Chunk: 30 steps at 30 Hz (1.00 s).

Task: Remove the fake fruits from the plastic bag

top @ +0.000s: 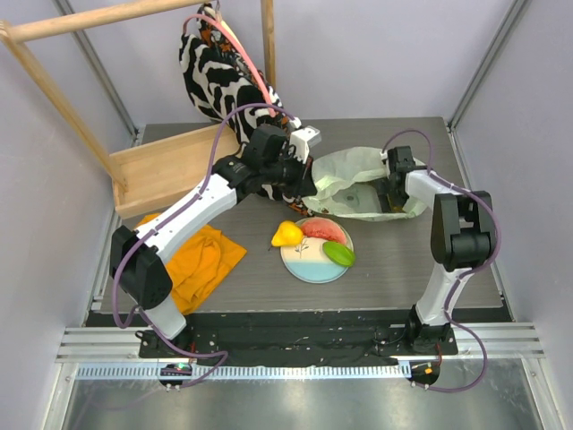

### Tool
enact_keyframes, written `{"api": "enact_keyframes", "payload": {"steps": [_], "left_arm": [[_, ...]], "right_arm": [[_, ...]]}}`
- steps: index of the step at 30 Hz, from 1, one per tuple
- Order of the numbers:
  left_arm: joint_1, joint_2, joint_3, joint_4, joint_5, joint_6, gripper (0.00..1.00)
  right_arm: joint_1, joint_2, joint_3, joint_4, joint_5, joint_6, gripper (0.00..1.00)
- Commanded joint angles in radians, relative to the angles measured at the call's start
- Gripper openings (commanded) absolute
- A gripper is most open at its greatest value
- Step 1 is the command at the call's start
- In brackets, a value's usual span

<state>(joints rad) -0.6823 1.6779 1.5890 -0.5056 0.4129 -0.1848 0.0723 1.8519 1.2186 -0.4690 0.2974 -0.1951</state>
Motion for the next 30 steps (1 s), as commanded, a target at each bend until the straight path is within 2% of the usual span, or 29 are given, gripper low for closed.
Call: {"api": "enact_keyframes", "payload": {"steps": [1, 2, 3, 7, 10, 14, 20, 24, 26, 30], "left_arm": [[0.0, -0.024, 0.025, 0.042, 0.01, -0.008, 0.0], [0.0, -0.023, 0.026, 0.041, 0.007, -0.007, 0.0], [0.0, -0.023, 0.028, 0.042, 0.006, -0.004, 0.0], [-0.002, -0.012, 0.043, 0.042, 0.004, -0.001, 0.0], [-0.003, 0.009, 0.068, 0.042, 0.004, -0.002, 0.0], [-0.005, 0.043, 0.115, 0.045, 0.006, -0.013, 0.0], [-0.006, 0.068, 0.152, 0.047, 0.007, -0.019, 0.0], [-0.013, 0.066, 0.151, 0.049, 0.004, -0.016, 0.0], [-0.014, 0.065, 0.144, 0.047, 0.001, -0.012, 0.0], [-0.026, 0.059, 0.135, 0.044, -0.008, -0.002, 0.0]], "right_arm": [[-0.006, 0.038, 0.033, 0.084, 0.042, -0.042, 0.76], [-0.006, 0.038, 0.038, 0.093, 0.03, -0.064, 0.67], [-0.008, 0.035, 0.044, 0.102, 0.014, -0.084, 0.49], [-0.005, -0.055, 0.099, 0.05, -0.076, -0.106, 0.25], [-0.005, -0.162, 0.128, -0.014, -0.21, -0.076, 0.18], [-0.005, -0.305, 0.11, -0.074, -0.449, -0.081, 0.15], [-0.005, -0.465, 0.01, -0.115, -0.517, -0.102, 0.1], [-0.005, -0.499, -0.051, -0.114, -0.518, -0.087, 0.08], [-0.005, -0.5, -0.065, -0.109, -0.53, -0.072, 0.09], [-0.003, -0.462, -0.055, -0.085, -0.563, -0.075, 0.21]]}}
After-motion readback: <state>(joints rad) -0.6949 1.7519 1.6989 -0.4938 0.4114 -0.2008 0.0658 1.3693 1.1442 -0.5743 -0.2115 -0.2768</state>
